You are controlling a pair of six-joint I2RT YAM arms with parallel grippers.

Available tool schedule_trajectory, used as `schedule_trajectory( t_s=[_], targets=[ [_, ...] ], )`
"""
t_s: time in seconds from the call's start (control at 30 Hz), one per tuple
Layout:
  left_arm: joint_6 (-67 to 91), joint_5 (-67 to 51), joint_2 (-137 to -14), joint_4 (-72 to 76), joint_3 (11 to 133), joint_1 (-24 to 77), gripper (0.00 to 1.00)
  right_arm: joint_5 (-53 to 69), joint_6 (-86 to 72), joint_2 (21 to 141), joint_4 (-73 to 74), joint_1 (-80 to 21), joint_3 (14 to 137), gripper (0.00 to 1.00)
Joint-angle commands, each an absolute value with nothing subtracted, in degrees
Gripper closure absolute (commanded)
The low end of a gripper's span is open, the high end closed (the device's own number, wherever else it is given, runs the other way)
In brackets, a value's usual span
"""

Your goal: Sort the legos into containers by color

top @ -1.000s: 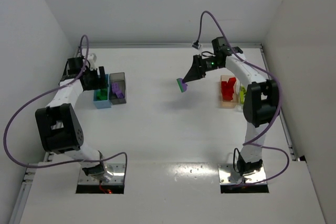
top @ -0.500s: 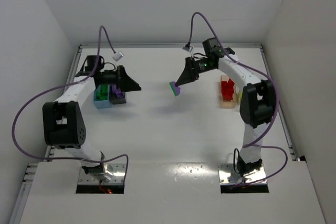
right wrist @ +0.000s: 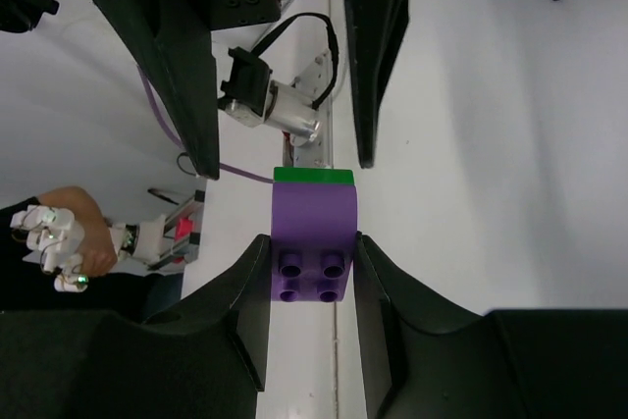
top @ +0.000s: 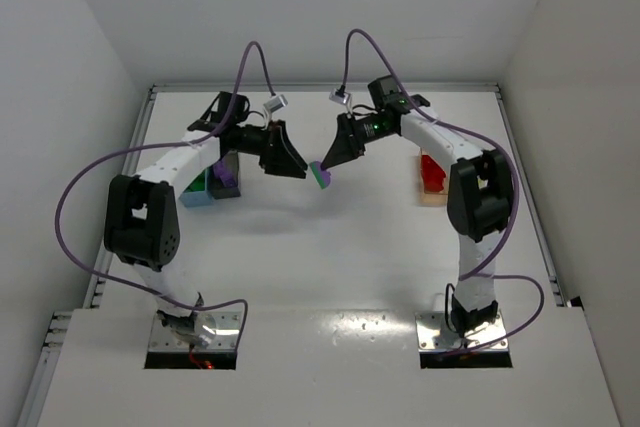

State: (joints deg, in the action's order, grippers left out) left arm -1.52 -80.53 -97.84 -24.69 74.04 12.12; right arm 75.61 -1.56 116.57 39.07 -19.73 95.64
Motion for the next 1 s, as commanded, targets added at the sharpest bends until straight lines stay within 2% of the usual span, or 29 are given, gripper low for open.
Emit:
schedule_trajectory(
  t_s=[0.0, 0.3, 0.4, 0.57, 0.63, 0.97],
  targets=[
    [-3.3, -81.0, -99.6, -23.5, 77.2, 13.9, 0.23, 77.7, -1.8, 116.8, 36.7, -20.8, 98.3, 0.98],
    [-3.3, -79.4, -102.3, -23.5, 79.5, 16.2, 0.29, 78.2, -1.8, 116.8, 36.7, -21.4, 98.3, 0.98],
    [-3.3, -79.4, -102.3, -23.5, 80.1, 16.8, 0.37, 77.7, -1.8, 116.8, 36.7, -21.4, 98.3, 0.98],
    [-3.3, -79.4, -102.3, -23.5, 80.1, 16.8, 0.66, 77.0, -1.8, 116.8, 36.7, -21.4, 98.3, 0.98],
    [-3.3, -79.9, -102.3, -23.5, 79.5, 16.8, 0.71, 76.4, -1.2, 116.8, 36.7, -21.4, 98.3, 0.98],
    [-5.1, -78.7, -95.9, -23.5, 68.8, 16.8, 0.76, 73.1, -2.5, 114.0, 33.0, -16.7, 96.6, 0.98]
  ],
)
